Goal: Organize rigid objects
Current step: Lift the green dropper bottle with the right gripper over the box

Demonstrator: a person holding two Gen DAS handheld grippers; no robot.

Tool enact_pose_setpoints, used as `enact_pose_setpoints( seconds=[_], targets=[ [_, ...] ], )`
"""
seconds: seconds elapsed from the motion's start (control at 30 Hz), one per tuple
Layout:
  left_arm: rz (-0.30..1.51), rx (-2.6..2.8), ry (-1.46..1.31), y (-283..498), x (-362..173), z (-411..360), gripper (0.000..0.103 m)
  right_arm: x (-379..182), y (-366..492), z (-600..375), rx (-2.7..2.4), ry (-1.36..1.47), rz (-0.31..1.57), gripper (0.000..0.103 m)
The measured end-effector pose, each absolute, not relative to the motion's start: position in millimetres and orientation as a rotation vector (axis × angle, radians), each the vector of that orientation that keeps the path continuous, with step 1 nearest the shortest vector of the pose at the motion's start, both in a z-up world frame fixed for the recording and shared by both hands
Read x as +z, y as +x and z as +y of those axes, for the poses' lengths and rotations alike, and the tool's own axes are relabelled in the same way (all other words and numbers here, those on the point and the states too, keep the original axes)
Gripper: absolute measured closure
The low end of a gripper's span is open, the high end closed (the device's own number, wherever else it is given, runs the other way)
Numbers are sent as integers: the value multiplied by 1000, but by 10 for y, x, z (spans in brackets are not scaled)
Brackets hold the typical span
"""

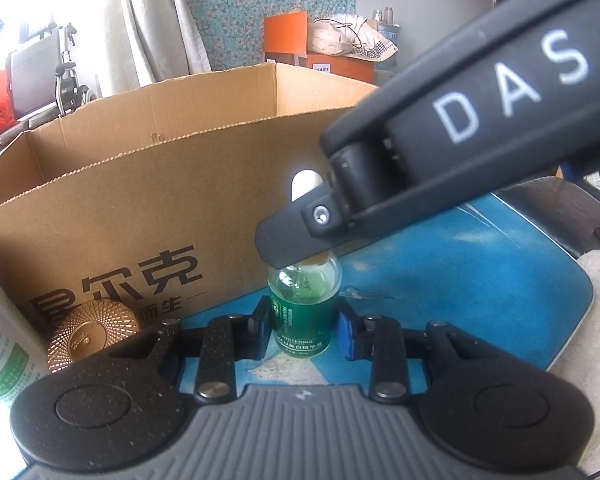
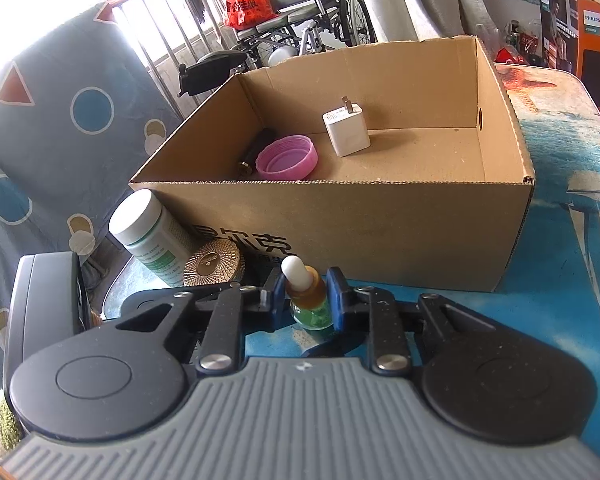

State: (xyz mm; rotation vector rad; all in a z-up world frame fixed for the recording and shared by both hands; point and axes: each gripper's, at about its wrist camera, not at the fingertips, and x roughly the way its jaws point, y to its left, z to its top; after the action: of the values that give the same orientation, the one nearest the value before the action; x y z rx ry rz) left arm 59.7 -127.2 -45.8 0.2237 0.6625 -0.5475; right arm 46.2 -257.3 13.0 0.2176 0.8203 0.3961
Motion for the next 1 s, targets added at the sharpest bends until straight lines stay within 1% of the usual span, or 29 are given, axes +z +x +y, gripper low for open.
enact_pose_setpoints(
  seconds=[0.17,0.37,0.6,0.77,1.0],
  targets=[
    [621,-544,221,497,-248,-1212,70,351,314,-2550,401,205,773,82],
    [532,-503,231,340,233,-1111,70,801,135,-2547,453,204,652,82],
    [466,-455,224,527,729,-1111,70,1359,252,-2610,517,172,524,82],
    [530,-459,161,1032,850,-1215,70,1549,623,-2747,529,173,532,82],
    [700,-468,80,1801,741,-1283,70,1487,1504,-2986,520,214,664,82]
  ],
)
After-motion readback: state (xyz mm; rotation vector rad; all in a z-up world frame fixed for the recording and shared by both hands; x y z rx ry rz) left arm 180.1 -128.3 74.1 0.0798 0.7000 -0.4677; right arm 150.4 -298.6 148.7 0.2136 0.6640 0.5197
